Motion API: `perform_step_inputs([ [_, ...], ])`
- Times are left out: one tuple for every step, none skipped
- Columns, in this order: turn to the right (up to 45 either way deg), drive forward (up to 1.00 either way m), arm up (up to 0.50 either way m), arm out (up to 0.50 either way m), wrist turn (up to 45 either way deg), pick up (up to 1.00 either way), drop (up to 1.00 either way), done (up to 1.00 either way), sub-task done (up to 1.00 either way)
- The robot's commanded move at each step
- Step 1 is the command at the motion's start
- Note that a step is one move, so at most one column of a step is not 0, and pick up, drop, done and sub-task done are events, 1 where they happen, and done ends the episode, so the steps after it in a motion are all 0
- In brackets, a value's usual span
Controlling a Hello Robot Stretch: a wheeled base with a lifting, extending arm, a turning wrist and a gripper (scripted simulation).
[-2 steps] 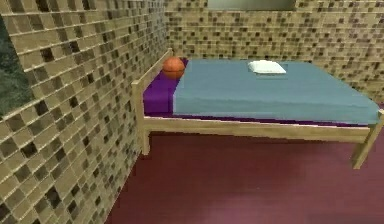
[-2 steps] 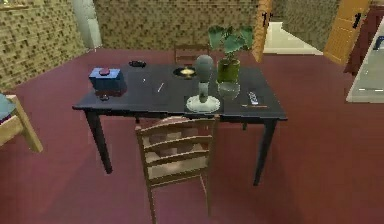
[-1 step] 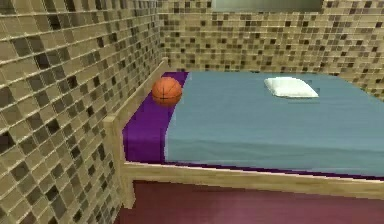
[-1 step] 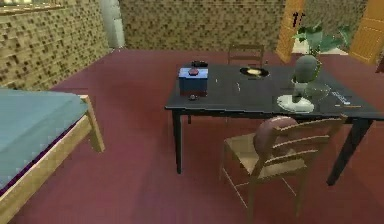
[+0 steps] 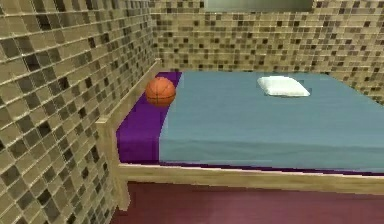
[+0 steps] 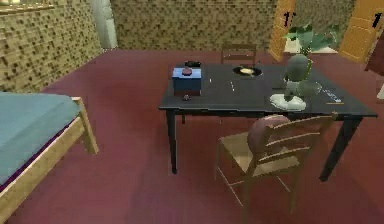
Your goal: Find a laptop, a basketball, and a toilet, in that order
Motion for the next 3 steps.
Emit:
perform_step_inputs([
  [-39.0,0.00,0.00,0.00,0.0,0.00,0.00,0.00,0.00],
  [0.0,0.20,0.00,0.00,0.0,0.00,0.00,0.00,0.00],
  [45.0,0.00,0.00,0.00,0.0,0.00,0.00,0.00,0.00],
])
